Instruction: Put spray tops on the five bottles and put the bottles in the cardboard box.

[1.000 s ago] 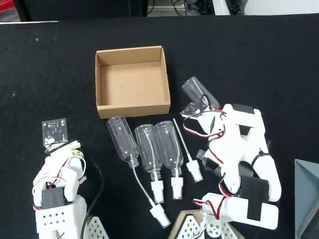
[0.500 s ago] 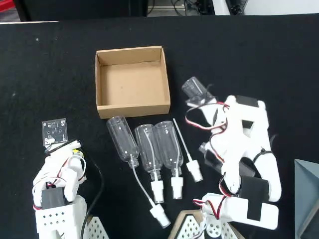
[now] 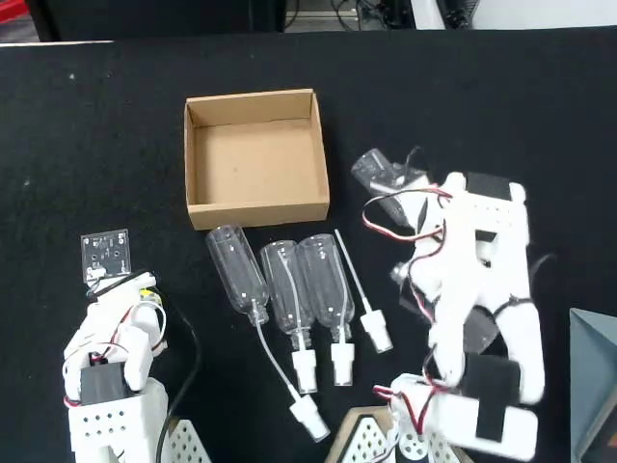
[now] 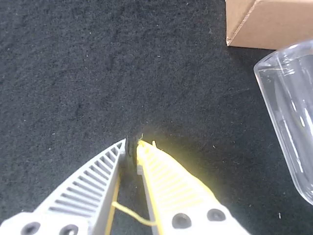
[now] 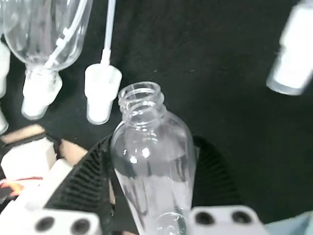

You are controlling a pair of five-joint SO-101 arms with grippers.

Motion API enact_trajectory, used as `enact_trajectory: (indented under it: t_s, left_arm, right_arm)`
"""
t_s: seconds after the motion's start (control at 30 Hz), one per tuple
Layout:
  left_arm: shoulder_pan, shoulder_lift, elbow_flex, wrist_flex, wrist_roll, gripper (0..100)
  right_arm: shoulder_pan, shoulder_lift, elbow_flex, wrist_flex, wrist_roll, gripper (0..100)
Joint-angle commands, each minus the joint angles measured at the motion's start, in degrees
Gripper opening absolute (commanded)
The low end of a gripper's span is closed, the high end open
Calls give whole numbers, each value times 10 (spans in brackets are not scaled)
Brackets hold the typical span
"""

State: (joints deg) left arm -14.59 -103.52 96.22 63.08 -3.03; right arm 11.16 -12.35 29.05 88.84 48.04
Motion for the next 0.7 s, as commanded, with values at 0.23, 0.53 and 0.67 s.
enact_trajectory:
  t_s: [0.23, 0.53, 0.67]
  left_arm:
    - [-6, -4, 13, -14, 2, 29]
    - [-6, -4, 13, -14, 2, 29]
    - [-6, -4, 13, -14, 2, 29]
  right_arm:
    - [10, -186, -3, 10, -15, 64]
    - [9, -299, 30, 4, -50, 64]
    - [8, -335, 30, -4, -91, 64]
